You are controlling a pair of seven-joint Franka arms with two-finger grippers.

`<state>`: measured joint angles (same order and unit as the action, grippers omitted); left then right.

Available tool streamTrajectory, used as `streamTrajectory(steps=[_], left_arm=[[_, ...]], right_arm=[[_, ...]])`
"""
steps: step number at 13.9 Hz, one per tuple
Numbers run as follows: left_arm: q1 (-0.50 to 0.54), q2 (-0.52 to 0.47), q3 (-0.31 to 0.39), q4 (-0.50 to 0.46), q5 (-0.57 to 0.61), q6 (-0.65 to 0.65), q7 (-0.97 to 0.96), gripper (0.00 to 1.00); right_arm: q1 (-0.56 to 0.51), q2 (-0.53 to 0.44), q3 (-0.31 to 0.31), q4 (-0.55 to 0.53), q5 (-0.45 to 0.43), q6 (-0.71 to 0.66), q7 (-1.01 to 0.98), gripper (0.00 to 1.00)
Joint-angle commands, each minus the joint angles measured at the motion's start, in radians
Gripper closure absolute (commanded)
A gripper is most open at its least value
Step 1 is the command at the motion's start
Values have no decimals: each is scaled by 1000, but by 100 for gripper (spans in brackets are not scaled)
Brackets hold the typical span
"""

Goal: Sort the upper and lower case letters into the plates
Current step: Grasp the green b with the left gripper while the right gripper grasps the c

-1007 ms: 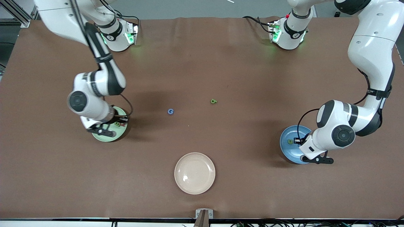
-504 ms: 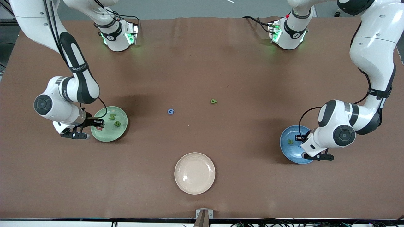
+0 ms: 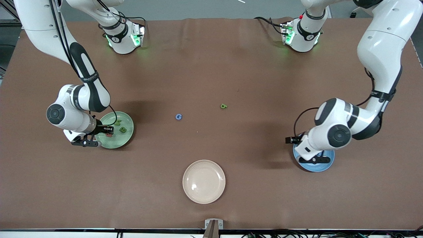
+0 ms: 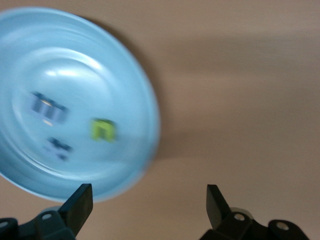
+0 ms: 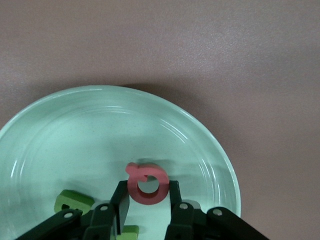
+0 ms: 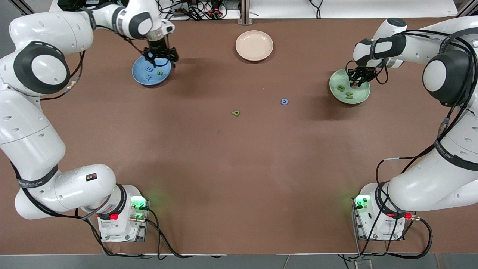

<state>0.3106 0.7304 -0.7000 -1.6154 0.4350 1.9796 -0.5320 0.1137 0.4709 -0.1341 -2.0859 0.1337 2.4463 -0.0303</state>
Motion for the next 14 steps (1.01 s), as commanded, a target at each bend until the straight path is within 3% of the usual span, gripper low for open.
streamTrajectory(steps=[1, 4, 7, 10, 14], left_arm=[[7, -28, -85, -58, 18, -7, -150, 0], [-39, -28, -144, -104, 19, 36, -352, 3], [-192, -16, -141, -107, 83, 90, -680, 5], [-277, 12, -139, -118, 134, 136, -890, 7], [-326, 12, -138, -211, 201, 268, -1101, 12]], right_arm=[[-5, -21, 11, -2, -2, -15, -8, 0], [26, -46, 16, 49, 4, -128, 38, 0], [142, -55, 17, 70, 7, -165, 273, 0], [306, -46, 16, 67, 7, -87, 551, 0], [496, 26, 16, 66, 7, 69, 840, 0]])
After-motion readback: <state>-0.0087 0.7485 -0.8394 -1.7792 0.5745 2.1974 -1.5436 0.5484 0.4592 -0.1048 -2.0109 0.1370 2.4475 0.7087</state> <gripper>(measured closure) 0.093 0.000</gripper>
